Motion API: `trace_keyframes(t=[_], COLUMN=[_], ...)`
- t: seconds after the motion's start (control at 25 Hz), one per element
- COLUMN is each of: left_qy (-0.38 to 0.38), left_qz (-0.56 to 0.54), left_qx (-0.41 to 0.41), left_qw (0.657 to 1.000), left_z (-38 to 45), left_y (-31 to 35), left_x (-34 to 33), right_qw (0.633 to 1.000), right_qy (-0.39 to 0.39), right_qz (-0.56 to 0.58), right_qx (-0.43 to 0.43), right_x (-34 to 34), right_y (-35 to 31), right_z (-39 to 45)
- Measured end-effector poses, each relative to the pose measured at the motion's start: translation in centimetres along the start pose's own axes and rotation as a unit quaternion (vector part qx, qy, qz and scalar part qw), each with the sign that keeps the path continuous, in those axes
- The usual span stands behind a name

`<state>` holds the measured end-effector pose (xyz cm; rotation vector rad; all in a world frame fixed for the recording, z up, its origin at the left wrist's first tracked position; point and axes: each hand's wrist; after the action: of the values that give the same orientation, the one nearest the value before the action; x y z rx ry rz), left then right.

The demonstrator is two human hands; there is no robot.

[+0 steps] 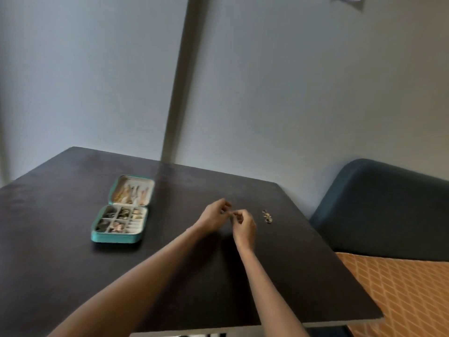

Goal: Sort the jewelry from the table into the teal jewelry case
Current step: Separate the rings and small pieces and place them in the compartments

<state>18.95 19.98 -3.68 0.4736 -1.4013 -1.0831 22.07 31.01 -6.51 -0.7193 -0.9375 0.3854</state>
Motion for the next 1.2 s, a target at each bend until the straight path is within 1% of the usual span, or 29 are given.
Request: trace_keyframes(t=[0.16,0.32,0.44,0.56,0.64,0.76,0.92,1.0,1.08,1.2], left_qy=[-0.059,-0.056,-0.043,-0.024,-0.015,-0.013,-0.021,-0.03,-0.038,-0.027], left_qz=[-0.017,-0.022,-0.012,0.011,0.019,0.021,0.013,-0.013,-0.049,-0.089], left_qx=[-0.008,0.011,0.019,0.017,0.013,0.012,-0.001,-0.004,0.003,0.017], left_qw=[0.998,0.998,0.999,0.999,1.0,1.0,1.0,0.999,0.998,0.995], left_z=[2.0,4.2,5.5,6.3,6.6,6.9,6.8,6.7,6.3,5.2], left_y=[2.5,3.2,3.3,3.2,2.9,2.4,2.1,2.0,1.7,1.3], left_x=[-6.7,-9.4,-10.3,-10.5,-10.5,-10.6,-10.4,-10.0,-9.4,-8.5], right_qw=[0.996,0.988,0.986,0.982,0.981,0.989,0.993,0.984,0.971,0.951], right_qy=[0.054,0.06,0.047,0.036,0.039,0.044,0.04,0.03,0.003,-0.039], right_qz=[-0.038,-0.049,-0.073,-0.132,-0.14,-0.07,0.094,0.167,0.235,0.301], right_qx=[-0.064,-0.133,-0.145,-0.134,-0.129,-0.12,-0.053,-0.046,-0.051,-0.051], right_x=[4.9,7.0,6.9,6.2,5.8,5.6,5.7,5.9,6.1,6.5], right_y=[5.9,8.5,9.1,9.0,9.2,9.9,9.4,9.0,8.8,8.2], right_z=[2.4,4.9,6.4,7.1,7.1,7.1,6.4,5.9,5.4,4.6])
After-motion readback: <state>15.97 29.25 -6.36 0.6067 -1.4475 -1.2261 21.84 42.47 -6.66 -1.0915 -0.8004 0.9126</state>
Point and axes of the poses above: each hand's wrist, its own z-axis towards the middle knuckle, its own x-axis out of the back of the hand, y = z × x, and after that the axes turned 3 degrees about x, right-handed
